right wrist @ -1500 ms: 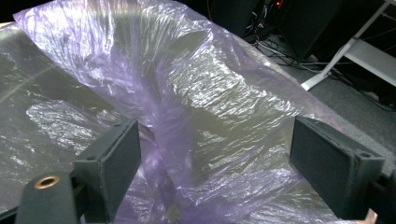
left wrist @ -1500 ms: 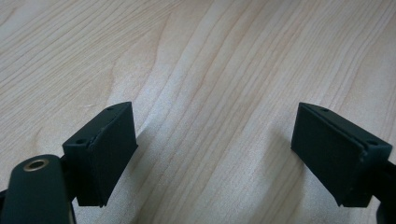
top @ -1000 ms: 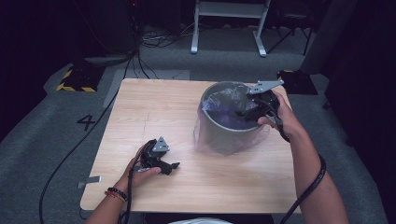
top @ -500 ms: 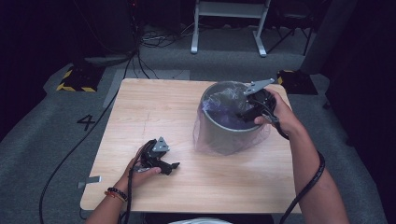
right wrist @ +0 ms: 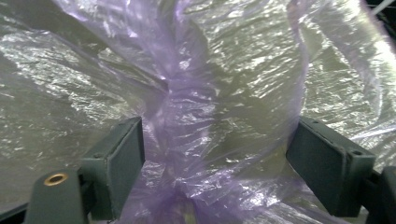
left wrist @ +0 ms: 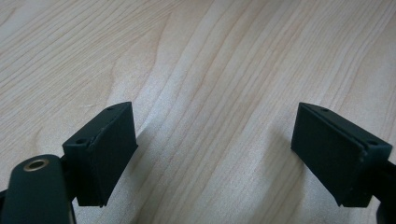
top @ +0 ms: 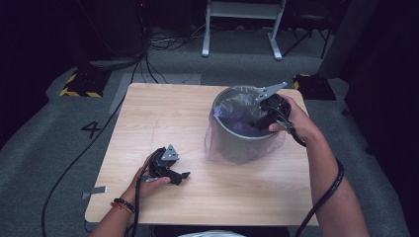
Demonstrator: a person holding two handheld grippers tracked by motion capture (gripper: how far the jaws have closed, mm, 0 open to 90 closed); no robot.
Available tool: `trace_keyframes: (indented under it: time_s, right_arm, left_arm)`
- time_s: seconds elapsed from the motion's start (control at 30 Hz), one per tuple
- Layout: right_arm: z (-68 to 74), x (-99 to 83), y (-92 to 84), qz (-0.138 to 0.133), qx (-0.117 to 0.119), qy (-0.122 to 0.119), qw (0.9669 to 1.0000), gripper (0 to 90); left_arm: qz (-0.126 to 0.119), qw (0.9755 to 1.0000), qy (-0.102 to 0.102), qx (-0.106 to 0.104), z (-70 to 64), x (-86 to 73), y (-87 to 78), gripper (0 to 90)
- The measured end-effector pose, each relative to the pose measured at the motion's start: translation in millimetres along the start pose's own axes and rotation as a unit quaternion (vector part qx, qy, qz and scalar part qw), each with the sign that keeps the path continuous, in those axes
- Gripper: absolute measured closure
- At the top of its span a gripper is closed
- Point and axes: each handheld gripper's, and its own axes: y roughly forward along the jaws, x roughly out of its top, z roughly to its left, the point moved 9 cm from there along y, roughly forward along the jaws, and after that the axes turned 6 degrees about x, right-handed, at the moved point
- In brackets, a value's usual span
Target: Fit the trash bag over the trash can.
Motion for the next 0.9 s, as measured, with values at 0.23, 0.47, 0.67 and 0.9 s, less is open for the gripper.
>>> trace_keyframes:
  time_s: [0.23, 0.47, 0.67, 0.9]
  right_arm:
    - [1.5, -2.1, 3.4, 0.025, 0.006, -0.008, 0.9996, 20.4]
    - [1.9, -1.9, 2.9, 0.023, 0.012, 0.002, 0.9997, 20.6]
    - [2.8, 3.5, -7.4, -0.009, 0.017, 0.017, 0.9997, 19.6]
    - [4.3, 8.2, -19.7, -0.042, 0.009, 0.019, 0.9989, 19.4]
  left_arm:
    - [0.0, 1.0, 0.0, 0.0, 0.0, 0.0, 0.0, 13.8]
    - [0.0, 1.0, 0.0, 0.0, 0.0, 0.0, 0.0, 13.8]
    - [0.0, 1.0, 0.0, 0.0, 0.0, 0.0, 0.0, 13.8]
    - [0.0, 1.0, 0.0, 0.0, 0.0, 0.0, 0.0, 13.8]
